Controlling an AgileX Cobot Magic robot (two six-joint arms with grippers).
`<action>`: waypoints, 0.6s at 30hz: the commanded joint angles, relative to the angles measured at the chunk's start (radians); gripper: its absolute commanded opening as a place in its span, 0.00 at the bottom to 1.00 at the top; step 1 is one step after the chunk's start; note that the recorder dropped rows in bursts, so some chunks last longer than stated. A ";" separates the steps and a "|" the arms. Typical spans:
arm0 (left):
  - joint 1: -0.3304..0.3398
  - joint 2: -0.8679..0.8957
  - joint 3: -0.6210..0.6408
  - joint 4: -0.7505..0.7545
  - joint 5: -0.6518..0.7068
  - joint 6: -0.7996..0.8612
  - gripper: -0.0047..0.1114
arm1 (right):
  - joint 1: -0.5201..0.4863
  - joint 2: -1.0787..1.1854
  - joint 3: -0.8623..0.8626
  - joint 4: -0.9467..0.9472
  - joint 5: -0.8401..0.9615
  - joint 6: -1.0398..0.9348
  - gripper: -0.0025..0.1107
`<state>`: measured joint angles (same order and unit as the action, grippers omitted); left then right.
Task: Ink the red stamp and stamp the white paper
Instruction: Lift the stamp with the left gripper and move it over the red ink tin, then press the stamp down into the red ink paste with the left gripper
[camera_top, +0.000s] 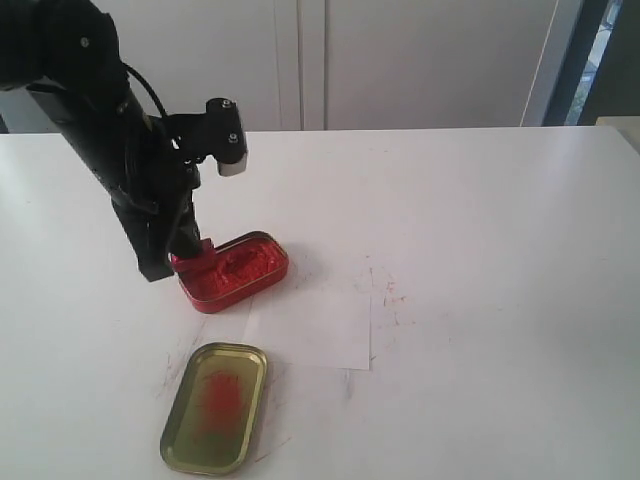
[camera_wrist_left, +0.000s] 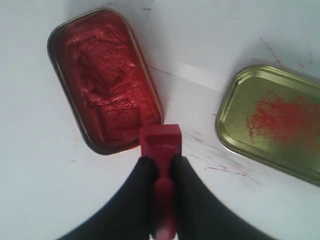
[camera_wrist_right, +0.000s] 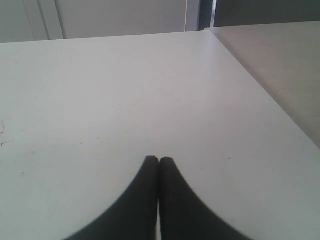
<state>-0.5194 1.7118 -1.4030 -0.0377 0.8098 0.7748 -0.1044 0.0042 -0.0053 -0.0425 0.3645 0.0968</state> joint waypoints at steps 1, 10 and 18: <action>0.020 0.097 -0.108 -0.011 0.079 -0.087 0.04 | 0.004 -0.004 0.005 -0.002 -0.015 0.006 0.02; 0.020 0.303 -0.276 0.093 0.063 -0.290 0.04 | 0.004 -0.004 0.005 -0.002 -0.015 0.006 0.02; 0.018 0.352 -0.276 0.124 -0.005 -0.333 0.04 | 0.004 -0.004 0.005 -0.002 -0.015 0.006 0.02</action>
<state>-0.5027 2.0564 -1.6727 0.0875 0.8142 0.4606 -0.1044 0.0042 -0.0053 -0.0425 0.3645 0.0968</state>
